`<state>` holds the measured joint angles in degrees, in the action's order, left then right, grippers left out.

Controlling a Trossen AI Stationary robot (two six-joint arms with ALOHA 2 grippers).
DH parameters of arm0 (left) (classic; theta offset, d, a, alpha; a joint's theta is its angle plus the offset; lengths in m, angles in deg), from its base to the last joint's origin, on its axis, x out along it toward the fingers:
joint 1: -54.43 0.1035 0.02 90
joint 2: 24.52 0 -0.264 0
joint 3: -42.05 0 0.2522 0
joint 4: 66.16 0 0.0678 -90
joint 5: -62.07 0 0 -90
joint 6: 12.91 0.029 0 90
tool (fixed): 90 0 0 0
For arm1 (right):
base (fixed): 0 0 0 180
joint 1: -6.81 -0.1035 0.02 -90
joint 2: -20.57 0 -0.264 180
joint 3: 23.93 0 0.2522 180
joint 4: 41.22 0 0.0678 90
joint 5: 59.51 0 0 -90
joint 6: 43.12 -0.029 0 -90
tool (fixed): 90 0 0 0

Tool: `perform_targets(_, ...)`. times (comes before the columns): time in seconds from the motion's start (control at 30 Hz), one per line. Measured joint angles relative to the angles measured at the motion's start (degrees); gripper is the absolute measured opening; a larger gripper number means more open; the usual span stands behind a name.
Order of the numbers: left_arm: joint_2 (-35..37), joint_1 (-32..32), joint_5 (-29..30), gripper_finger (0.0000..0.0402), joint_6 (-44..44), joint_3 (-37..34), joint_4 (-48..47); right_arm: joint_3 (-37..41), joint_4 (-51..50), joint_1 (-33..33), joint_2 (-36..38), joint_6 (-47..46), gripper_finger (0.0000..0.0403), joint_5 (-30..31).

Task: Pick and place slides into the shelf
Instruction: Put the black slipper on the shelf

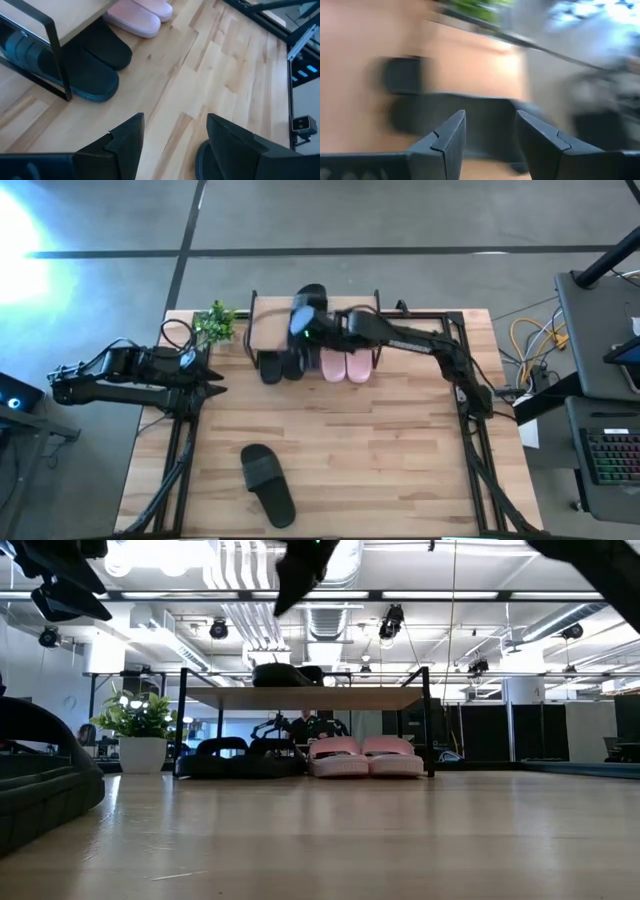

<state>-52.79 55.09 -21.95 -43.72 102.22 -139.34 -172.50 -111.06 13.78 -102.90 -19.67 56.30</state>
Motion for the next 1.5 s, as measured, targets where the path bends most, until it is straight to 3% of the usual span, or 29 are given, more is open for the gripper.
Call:
perform_targets(0.13, 0.03, 0.0, -0.22, 0.0201, 2.14, -0.16, -0.32, 0.23, -3.76, -6.34, 1.29, -5.26, 0.0164, -10.94)
perform_targets(0.33, -0.14, 0.0, -2.39, 0.0201, 5.31, -1.13, -0.1, 1.9, -3.68, -17.0, -1.81, -8.44, 0.0164, -12.48)
perform_targets(0.5, -0.45, -0.03, -11.54, 0.0201, 4.0, -4.42, 1.8, 3.91, -3.55, -22.7, -4.16, -16.74, 0.0164, -12.46)
perform_targets(0.8, -0.76, -0.25, -33.81, 0.0201, -5.77, -18.01, 18.04, 4.35, 5.53, -30.32, -11.26, -23.01, 0.0164, -12.23)
perform_targets(0.97, -2.28, -2.03, -43.21, 0.0197, -9.24, -24.56, 18.65, 4.23, 9.87, -32.36, -14.46, -34.99, 0.0164, -12.03)
perform_targets(1.1, -3.25, -3.81, -46.49, 0.0176, -10.94, -28.43, 20.61, 4.22, 14.21, -33.09, -16.04, -45.53, 0.0161, -13.13)
perform_targets(1.33, -5.67, -5.55, -49.15, 0.0137, -19.58, -35.15, 37.96, 4.23, 21.38, -32.29, -20.26, -54.71, 0.012, -27.29)
perform_targets(1.5, -8.82, -6.71, -49.92, 0.012, -25.47, -38.19, 48.64, 4.37, 23.98, -31.3, -22.57, -55.88, 0.0072, -31.64)
